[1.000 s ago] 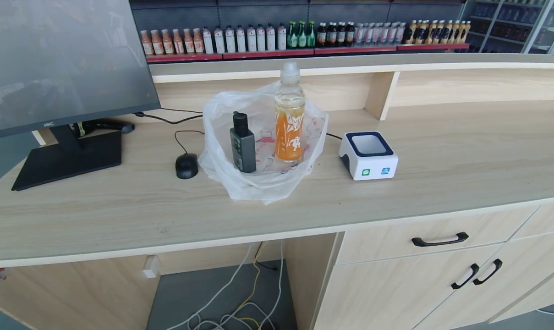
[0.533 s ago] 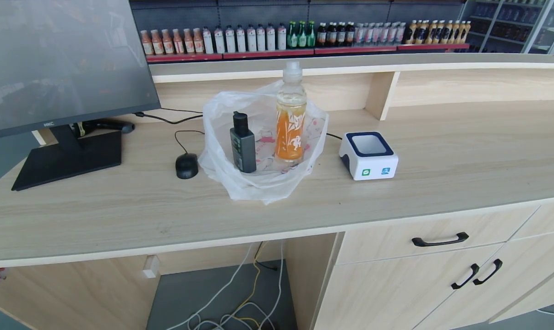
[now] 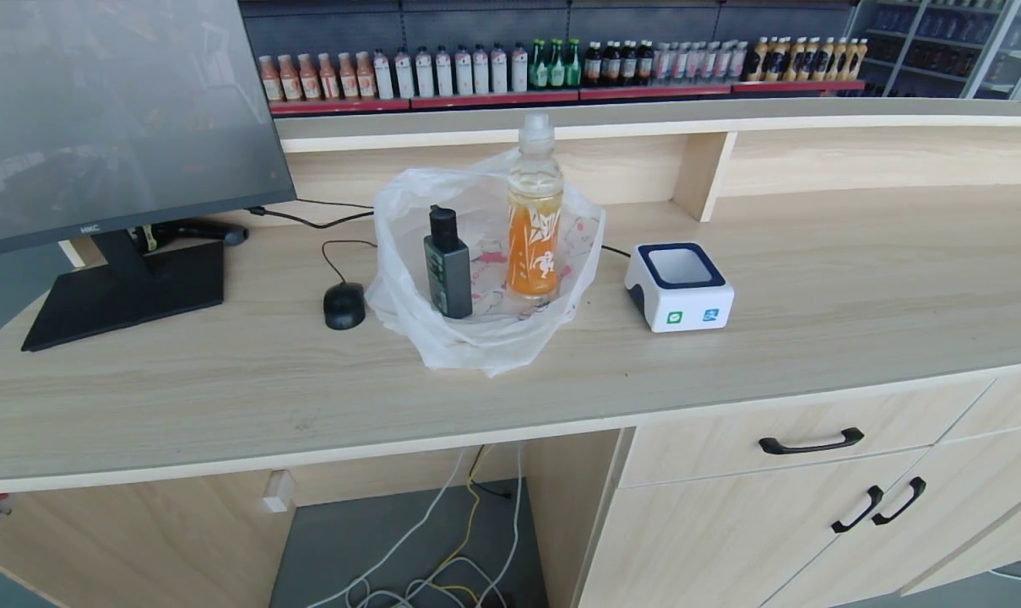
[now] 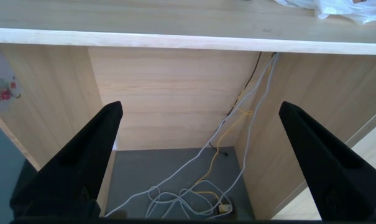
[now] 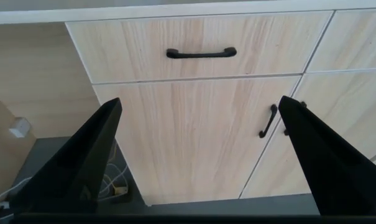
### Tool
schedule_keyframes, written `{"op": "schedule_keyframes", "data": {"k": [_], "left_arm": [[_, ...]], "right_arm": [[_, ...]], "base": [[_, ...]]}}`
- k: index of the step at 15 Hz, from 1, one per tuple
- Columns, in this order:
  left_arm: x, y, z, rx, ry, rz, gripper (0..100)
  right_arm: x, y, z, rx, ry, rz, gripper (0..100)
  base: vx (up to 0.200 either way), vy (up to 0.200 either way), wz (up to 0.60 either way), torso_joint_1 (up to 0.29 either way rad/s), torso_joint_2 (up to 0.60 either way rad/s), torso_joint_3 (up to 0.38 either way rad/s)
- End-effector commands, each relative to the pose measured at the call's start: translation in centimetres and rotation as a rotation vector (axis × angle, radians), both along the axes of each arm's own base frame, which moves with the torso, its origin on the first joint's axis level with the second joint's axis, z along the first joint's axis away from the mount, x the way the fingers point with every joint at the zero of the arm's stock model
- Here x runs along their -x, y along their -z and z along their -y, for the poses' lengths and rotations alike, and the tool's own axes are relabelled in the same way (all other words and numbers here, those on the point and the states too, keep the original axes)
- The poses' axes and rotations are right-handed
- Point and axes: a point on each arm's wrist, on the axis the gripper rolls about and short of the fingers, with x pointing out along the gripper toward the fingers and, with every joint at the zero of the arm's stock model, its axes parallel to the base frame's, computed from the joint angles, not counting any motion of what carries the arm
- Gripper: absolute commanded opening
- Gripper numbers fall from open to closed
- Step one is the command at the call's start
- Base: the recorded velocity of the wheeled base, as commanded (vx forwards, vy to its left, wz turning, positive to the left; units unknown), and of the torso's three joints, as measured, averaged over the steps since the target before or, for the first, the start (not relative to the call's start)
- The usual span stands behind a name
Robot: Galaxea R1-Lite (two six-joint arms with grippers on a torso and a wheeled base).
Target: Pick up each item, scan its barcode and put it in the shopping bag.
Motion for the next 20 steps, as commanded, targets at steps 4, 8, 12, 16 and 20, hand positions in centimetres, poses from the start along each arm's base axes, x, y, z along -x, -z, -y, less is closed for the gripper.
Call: {"op": "schedule_keyframes", "data": {"k": [4,8,12,16,20], "left_arm": [[0.0,0.0,0.0,0.003,0.0,0.0,100],[0.0,0.0,0.0,0.003,0.0,0.0,100],[0.0,0.0,0.0,0.003,0.0,0.0,100],[0.0,0.0,0.0,0.001,0.0,0.0,100],[0.0,0.0,0.0,0.001,0.0,0.0,100]], "right_arm": [[0.0,0.0,0.0,0.0,0.0,0.0,100],[0.0,0.0,0.0,0.0,0.0,0.0,100],[0.0,0.0,0.0,-0.001,0.002,0.0,100],[0.0,0.0,0.0,-0.001,0.002,0.0,100],[0.0,0.0,0.0,-0.003,0.002,0.0,100]], "base": [[0.0,-0.2,0.0,0.004,0.0,-0.001],[0.0,-0.2,0.0,0.006,0.0,0.001],[0.0,-0.2,0.0,0.007,0.0,0.005],[0.0,-0.2,0.0,0.004,0.0,0.001],[0.0,-0.2,0.0,-0.002,0.0,0.0]]}}
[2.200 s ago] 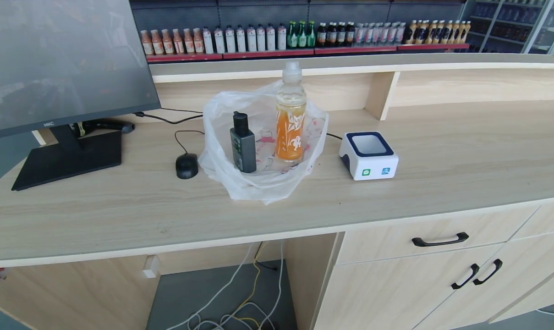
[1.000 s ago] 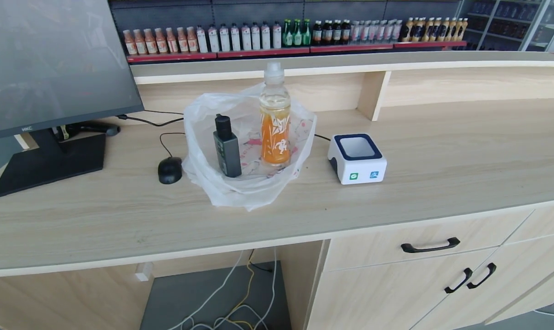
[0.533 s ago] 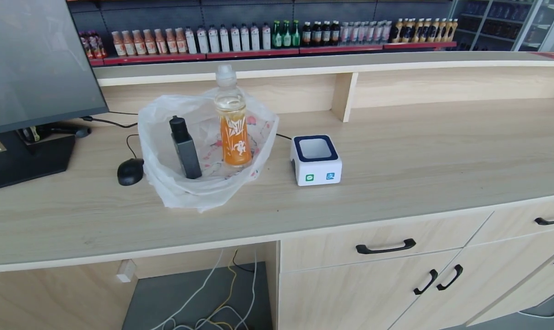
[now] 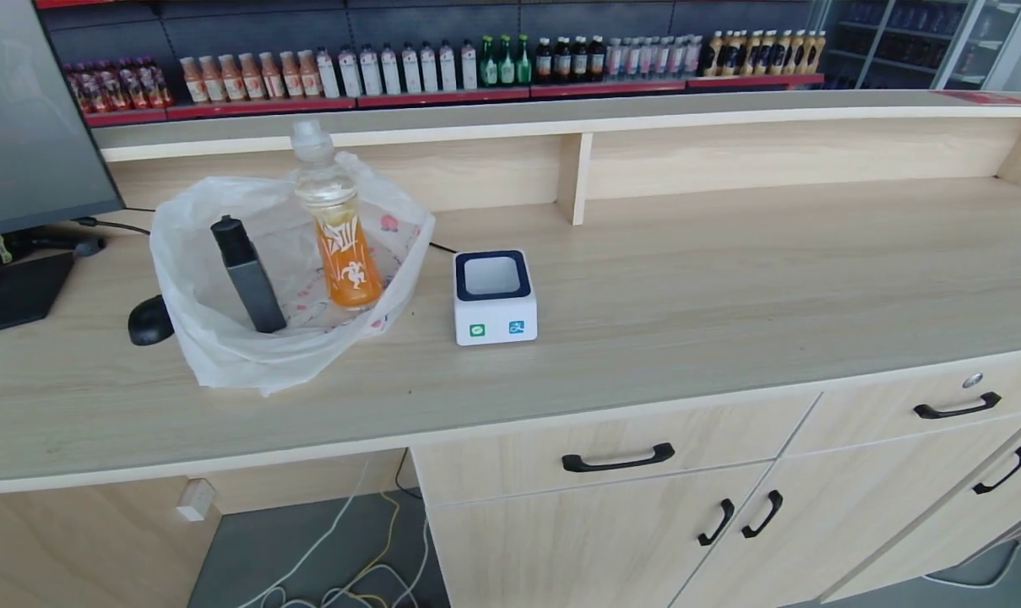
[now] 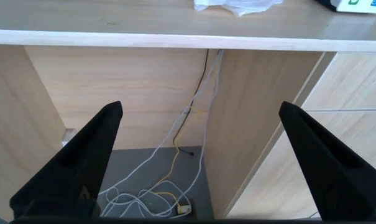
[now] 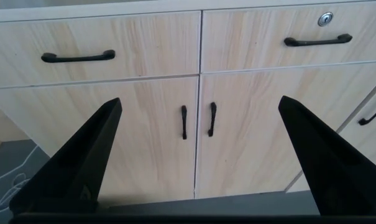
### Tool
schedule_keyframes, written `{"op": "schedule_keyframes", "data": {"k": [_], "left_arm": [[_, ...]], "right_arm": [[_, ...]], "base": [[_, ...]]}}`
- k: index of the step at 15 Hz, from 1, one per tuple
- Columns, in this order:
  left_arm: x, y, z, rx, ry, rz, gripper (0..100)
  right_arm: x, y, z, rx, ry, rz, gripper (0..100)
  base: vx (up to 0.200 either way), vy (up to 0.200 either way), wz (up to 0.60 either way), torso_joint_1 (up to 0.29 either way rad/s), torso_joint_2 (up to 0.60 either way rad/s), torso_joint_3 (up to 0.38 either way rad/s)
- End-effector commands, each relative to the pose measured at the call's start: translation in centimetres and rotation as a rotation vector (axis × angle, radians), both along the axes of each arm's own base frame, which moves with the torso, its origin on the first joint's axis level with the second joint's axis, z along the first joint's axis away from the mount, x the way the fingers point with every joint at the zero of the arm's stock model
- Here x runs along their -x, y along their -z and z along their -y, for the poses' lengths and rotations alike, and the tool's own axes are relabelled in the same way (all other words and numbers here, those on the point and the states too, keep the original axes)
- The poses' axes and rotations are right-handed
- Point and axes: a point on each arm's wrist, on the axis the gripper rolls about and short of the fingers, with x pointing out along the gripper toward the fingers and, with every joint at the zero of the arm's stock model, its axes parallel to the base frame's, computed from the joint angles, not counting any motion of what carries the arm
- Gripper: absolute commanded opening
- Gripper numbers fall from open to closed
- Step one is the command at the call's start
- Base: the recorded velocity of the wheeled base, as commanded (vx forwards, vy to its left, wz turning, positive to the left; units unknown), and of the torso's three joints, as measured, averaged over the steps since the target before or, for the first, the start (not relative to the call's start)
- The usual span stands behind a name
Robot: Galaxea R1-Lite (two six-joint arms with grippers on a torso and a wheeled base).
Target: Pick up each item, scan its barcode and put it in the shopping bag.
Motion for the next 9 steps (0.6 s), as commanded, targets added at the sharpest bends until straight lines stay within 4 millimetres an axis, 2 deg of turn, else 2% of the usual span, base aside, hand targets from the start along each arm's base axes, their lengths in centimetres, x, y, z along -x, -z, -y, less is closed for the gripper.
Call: {"op": "schedule_keyframes", "data": {"k": [1,9], "left_arm": [[0.0,0.0,0.0,-0.001,0.0,0.001,100],[0.0,0.0,0.0,-0.001,0.0,0.001,100]], "right_arm": [[-0.01,-0.01,0.0,0.0,-0.001,-0.001,100],[-0.01,-0.01,0.0,0.002,-0.001,-0.001,100]], "base": [[0.0,-0.2,0.0,0.012,0.01,0.002],[0.0,0.0,0.0,0.0,0.0,0.0]]}}
